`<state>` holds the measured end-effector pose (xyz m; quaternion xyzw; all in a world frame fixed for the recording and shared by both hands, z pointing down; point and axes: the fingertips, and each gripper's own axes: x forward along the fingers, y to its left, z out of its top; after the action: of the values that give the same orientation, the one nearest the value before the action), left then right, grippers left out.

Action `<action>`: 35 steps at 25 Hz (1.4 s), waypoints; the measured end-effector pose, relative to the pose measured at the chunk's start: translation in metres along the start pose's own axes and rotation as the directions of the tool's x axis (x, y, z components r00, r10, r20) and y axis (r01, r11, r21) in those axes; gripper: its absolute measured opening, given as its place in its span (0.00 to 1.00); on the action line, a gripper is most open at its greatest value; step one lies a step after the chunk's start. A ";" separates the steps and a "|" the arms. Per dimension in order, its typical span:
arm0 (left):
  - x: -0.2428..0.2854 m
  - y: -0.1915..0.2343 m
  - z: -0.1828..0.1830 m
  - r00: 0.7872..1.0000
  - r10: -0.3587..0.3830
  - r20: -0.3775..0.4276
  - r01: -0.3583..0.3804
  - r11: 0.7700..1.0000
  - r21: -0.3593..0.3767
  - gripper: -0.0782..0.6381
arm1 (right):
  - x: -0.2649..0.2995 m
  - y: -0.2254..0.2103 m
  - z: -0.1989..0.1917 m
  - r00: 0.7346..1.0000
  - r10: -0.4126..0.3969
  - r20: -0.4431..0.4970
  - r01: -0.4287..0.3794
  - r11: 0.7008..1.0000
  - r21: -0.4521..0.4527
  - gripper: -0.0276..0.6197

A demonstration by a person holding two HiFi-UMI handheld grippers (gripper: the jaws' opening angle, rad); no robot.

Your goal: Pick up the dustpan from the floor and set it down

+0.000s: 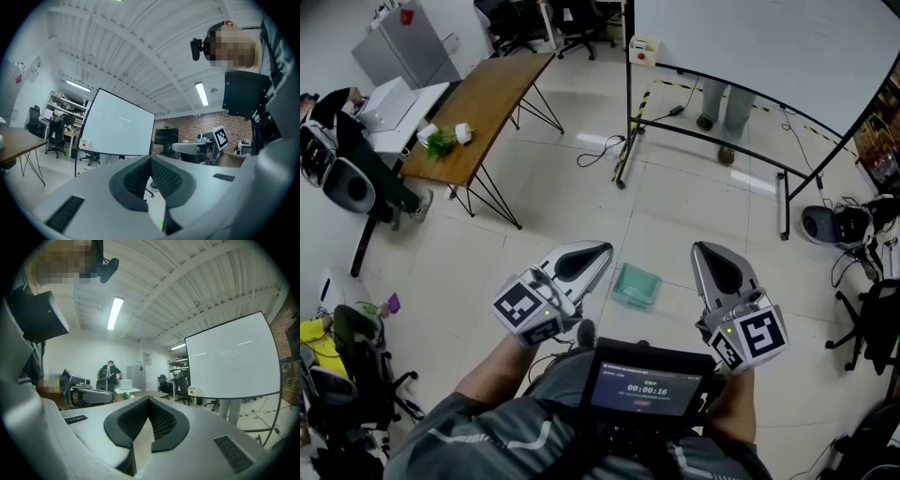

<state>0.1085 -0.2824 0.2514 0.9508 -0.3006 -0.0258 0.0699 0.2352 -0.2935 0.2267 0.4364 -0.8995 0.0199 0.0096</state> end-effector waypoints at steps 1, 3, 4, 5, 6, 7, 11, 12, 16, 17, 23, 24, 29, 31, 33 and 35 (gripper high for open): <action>0.001 -0.004 -0.004 1.000 0.017 -0.010 -0.017 1.000 0.004 0.15 | -0.005 -0.005 -0.004 1.000 0.008 0.001 -0.008 1.000 0.004 0.08; 0.000 -0.010 -0.009 0.998 0.061 -0.018 -0.061 0.998 0.012 0.15 | -0.013 -0.014 -0.012 1.000 0.023 0.000 -0.023 1.000 0.015 0.08; -0.004 -0.013 -0.009 0.997 0.082 -0.012 -0.082 0.997 0.014 0.15 | -0.015 -0.016 -0.016 0.999 0.032 -0.001 -0.032 0.999 0.023 0.08; -0.008 -0.016 -0.008 0.995 0.100 -0.002 -0.100 0.995 0.015 0.15 | -0.017 -0.017 -0.020 0.999 0.041 -0.004 -0.041 0.999 0.030 0.08; -0.014 -0.019 -0.007 0.994 0.110 0.005 -0.110 0.994 0.020 0.15 | -0.017 -0.014 -0.022 0.999 0.048 -0.007 -0.047 0.998 0.034 0.08; -0.020 -0.023 -0.005 0.994 0.113 0.008 -0.113 0.993 0.029 0.15 | -0.018 -0.009 -0.024 0.999 0.052 -0.011 -0.052 0.998 0.033 0.08; -0.064 -0.037 0.007 0.995 0.102 0.011 -0.103 0.992 0.067 0.15 | -0.023 0.043 -0.016 0.998 0.070 -0.004 -0.070 0.998 0.003 0.08; -0.081 -0.037 0.012 0.994 0.104 0.021 -0.105 0.992 0.067 0.15 | -0.023 0.060 -0.012 0.997 0.071 -0.001 -0.071 0.997 -0.003 0.08; -0.161 -0.029 0.018 0.993 0.104 0.048 -0.106 0.993 0.045 0.15 | -0.019 0.134 0.000 0.999 0.040 0.001 -0.040 0.999 -0.021 0.08; -0.182 -0.027 0.017 0.994 0.100 0.046 -0.101 0.994 0.040 0.15 | -0.017 0.153 0.001 1.000 0.027 0.004 -0.027 1.000 -0.015 0.08; -0.329 0.004 0.000 0.993 0.103 0.049 -0.103 0.995 -0.007 0.15 | -0.001 0.289 -0.015 0.999 -0.050 -0.001 0.050 0.999 0.001 0.08; -0.355 0.008 -0.002 0.994 0.097 0.053 -0.097 0.995 -0.018 0.15 | 0.000 0.313 -0.016 0.998 -0.064 0.003 0.064 0.998 0.011 0.08; -0.445 -0.003 -0.009 0.998 0.003 0.057 -0.001 1.000 -0.022 0.15 | -0.019 0.405 -0.029 0.987 -0.162 0.000 0.162 0.986 0.051 0.08; -0.469 -0.013 -0.009 0.998 -0.018 0.060 0.020 0.999 -0.029 0.15 | -0.027 0.433 -0.030 0.985 -0.175 0.004 0.175 0.984 0.040 0.08; -0.486 -0.021 -0.007 0.998 -0.037 0.060 0.040 0.998 -0.047 0.15 | -0.034 0.456 -0.027 0.983 -0.183 -0.002 0.183 0.983 0.018 0.08; -0.500 -0.034 -0.005 0.997 -0.057 0.052 0.059 0.997 -0.050 0.15 | -0.044 0.473 -0.024 0.980 -0.197 -0.018 0.197 0.980 0.010 0.08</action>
<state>-0.2806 0.0329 0.2547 0.9561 -0.2738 -0.0595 0.0861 -0.1094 0.0346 0.2361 0.5233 -0.8515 0.0280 0.0167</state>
